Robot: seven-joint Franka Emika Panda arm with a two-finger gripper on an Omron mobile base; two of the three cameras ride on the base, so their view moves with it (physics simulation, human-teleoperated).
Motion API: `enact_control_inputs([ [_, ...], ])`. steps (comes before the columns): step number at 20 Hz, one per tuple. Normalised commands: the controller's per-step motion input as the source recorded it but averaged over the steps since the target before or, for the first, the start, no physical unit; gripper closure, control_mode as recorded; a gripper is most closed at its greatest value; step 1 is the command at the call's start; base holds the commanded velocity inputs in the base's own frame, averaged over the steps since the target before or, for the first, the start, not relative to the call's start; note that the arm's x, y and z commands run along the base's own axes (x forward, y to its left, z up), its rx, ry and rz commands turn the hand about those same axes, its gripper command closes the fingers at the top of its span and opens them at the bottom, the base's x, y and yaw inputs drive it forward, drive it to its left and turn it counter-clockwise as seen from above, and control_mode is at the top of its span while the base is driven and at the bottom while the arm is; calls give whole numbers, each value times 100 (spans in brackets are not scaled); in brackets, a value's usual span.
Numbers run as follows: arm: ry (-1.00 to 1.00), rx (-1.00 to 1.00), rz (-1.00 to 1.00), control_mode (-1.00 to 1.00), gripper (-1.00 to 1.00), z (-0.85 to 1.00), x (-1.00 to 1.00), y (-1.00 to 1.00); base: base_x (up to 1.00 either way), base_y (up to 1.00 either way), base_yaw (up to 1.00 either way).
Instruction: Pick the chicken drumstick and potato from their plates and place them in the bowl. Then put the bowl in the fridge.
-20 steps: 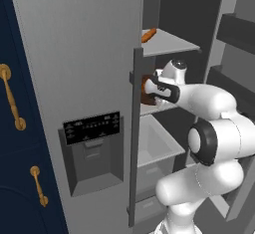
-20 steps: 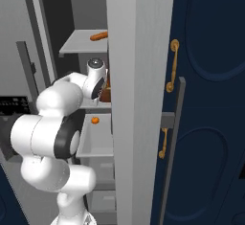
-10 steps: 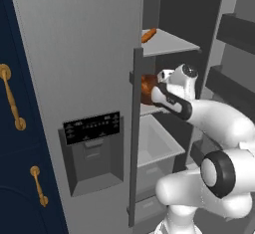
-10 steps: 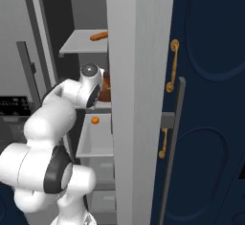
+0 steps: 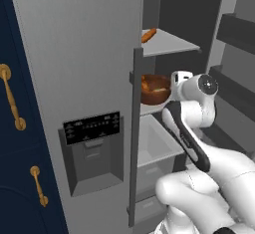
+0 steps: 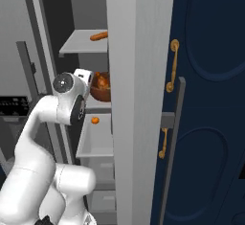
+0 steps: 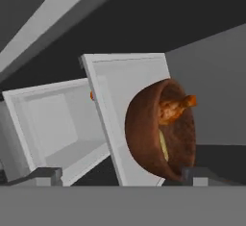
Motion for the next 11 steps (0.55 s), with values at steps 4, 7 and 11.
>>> enact_control_inputs([
  [4,0,0,-8,-100,-100,57,-100,0,0,0,0],
  [7,2,-1,-6,-100,-100,50,-100,0,0,0,0],
  [11,0,0,0,-100,-100,49,-86,0,0,0,0],
])
